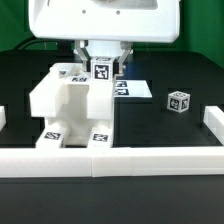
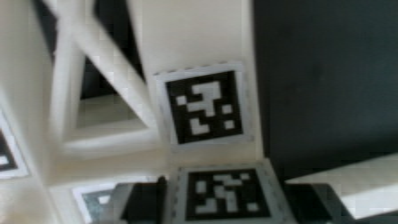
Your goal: Assemble chair
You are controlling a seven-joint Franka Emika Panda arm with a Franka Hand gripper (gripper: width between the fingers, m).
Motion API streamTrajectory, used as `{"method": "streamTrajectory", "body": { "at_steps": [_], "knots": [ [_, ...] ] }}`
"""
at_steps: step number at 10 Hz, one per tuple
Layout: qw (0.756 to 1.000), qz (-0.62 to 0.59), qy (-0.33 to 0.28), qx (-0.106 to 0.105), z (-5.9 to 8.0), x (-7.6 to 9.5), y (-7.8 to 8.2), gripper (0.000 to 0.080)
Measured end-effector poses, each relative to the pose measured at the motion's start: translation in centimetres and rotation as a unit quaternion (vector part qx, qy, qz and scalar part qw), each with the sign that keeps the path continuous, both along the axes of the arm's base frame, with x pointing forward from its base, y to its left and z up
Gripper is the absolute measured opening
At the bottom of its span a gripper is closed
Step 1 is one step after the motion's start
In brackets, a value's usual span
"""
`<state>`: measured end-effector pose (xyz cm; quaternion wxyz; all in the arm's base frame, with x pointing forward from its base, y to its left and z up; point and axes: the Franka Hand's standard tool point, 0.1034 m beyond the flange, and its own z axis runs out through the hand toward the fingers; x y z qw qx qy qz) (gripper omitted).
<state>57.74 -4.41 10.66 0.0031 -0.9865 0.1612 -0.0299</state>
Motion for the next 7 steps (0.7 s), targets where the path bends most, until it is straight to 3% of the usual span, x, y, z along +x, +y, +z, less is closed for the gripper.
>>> {"method": "streamTrajectory", "body": {
  "at_steps": [4,6,7],
  "knots": [
    [0.99,-0.138,-0.004,0.01,0.05,0.1,-0.4,0.0282],
    [0.989,-0.148,-0.004,0.01,0.04,0.1,-0.37,0.0282],
    [0.989,-0.147,-0.004,0.01,0.05,0.1,-0.38,0.0464]
  ]
}}
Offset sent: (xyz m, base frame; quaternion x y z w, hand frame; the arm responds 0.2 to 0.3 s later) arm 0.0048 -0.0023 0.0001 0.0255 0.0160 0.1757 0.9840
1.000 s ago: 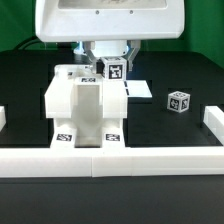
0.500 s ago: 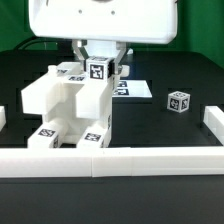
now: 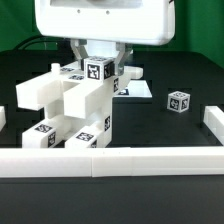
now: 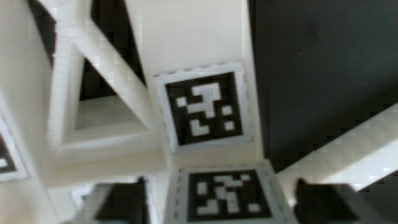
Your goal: Assemble chair
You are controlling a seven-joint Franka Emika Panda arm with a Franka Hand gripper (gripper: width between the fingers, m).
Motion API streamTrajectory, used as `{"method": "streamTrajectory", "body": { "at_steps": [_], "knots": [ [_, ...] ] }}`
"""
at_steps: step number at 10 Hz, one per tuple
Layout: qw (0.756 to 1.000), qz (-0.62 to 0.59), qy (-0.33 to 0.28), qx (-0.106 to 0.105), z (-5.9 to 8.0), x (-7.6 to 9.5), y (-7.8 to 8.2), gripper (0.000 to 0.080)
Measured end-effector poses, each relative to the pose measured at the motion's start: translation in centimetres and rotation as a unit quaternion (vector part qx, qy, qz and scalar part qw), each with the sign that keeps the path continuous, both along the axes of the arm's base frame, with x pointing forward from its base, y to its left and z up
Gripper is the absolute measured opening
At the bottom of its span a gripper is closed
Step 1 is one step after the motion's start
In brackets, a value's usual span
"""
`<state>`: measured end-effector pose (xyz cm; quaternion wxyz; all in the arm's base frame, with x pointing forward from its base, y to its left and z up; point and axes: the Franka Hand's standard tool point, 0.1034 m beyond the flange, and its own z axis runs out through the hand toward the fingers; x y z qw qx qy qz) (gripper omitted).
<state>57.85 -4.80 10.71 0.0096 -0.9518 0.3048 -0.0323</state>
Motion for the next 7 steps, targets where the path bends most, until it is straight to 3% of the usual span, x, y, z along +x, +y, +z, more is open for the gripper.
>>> {"method": "streamTrajectory", "body": {
  "at_steps": [1,3,7],
  "knots": [
    [1.0,0.022,0.002,0.0,0.2,0.0,-0.2,0.0589],
    [0.999,0.041,-0.006,0.006,1.6,0.1,0.8,0.0637],
    [0.991,0.131,-0.02,0.023,3.7,-3.4,4.3,0.0649]
  ]
}}
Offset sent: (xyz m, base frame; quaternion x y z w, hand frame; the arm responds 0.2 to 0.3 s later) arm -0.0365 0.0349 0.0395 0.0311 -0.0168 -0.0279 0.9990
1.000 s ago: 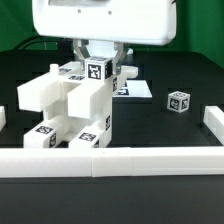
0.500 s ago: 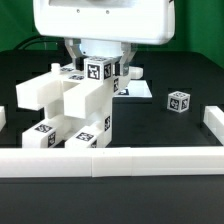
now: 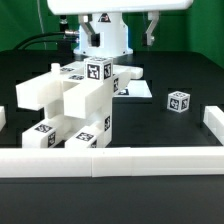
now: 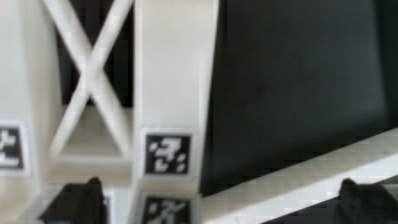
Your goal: Assemble chair
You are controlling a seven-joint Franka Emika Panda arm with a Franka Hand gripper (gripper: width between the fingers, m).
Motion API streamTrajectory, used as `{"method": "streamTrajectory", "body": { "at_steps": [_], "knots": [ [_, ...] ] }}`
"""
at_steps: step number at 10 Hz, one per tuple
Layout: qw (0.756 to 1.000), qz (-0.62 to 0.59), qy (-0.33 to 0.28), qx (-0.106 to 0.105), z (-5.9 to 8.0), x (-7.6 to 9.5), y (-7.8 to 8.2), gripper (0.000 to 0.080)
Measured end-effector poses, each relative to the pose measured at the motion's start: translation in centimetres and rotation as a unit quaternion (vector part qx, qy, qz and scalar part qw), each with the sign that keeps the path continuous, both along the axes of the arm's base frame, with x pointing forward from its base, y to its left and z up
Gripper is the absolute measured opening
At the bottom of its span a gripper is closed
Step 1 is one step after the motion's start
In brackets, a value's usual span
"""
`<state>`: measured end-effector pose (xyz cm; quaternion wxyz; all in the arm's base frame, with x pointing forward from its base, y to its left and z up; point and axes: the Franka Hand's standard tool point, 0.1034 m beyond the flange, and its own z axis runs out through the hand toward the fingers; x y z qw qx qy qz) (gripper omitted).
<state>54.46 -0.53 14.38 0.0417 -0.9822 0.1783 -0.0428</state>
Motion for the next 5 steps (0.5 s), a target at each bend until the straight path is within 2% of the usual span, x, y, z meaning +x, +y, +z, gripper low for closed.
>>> {"method": "streamTrajectory", "body": {
  "at_steps": [2,4,5],
  "knots": [
    [0.997,0.072,-0.004,-0.008,-0.1,-0.1,-0.3,0.0649],
    [0.998,0.06,-0.004,-0.007,-0.2,-0.1,0.0,0.0649],
    [0.999,0.029,-0.013,-0.004,-0.6,-1.1,2.1,0.0649]
  ]
}}
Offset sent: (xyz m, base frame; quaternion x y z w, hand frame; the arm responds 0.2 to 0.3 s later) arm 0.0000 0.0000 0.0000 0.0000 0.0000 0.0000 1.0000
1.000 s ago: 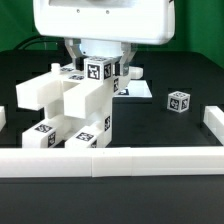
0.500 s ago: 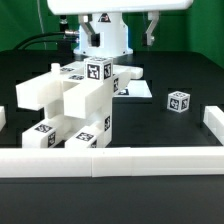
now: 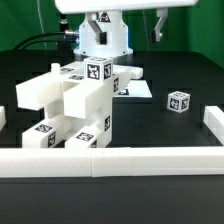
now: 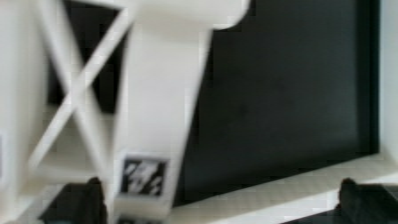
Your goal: Assemble chair
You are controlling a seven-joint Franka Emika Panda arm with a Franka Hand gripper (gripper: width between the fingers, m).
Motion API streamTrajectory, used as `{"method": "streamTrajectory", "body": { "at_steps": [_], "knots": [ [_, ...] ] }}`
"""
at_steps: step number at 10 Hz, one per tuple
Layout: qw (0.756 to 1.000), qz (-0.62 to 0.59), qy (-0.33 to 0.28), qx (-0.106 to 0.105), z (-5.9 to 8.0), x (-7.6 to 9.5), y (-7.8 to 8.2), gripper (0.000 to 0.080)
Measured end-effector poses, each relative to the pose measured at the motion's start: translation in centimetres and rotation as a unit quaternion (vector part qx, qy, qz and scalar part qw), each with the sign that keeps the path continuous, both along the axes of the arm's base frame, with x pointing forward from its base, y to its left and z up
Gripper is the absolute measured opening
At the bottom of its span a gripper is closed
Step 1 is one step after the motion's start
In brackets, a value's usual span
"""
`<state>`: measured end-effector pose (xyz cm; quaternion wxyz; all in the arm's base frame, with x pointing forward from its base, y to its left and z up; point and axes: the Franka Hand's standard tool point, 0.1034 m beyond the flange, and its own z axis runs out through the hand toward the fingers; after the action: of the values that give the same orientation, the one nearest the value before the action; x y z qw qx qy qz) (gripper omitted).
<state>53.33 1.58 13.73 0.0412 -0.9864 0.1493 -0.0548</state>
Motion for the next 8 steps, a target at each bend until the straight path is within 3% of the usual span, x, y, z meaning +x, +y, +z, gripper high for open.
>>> {"method": "streamTrajectory", "body": {
  "at_steps": [1,2,6,8],
  "knots": [
    [1.0,0.005,0.004,0.003,-0.9,-1.8,2.5,0.0649],
    [1.0,0.01,0.007,0.001,-1.7,-2.8,3.8,0.0649],
    [1.0,0.003,0.002,-0.003,-2.1,-2.7,4.2,0.0649],
    [1.0,-0.012,-0.002,-0.009,-4.0,-3.9,6.6,0.0649]
  ]
}}
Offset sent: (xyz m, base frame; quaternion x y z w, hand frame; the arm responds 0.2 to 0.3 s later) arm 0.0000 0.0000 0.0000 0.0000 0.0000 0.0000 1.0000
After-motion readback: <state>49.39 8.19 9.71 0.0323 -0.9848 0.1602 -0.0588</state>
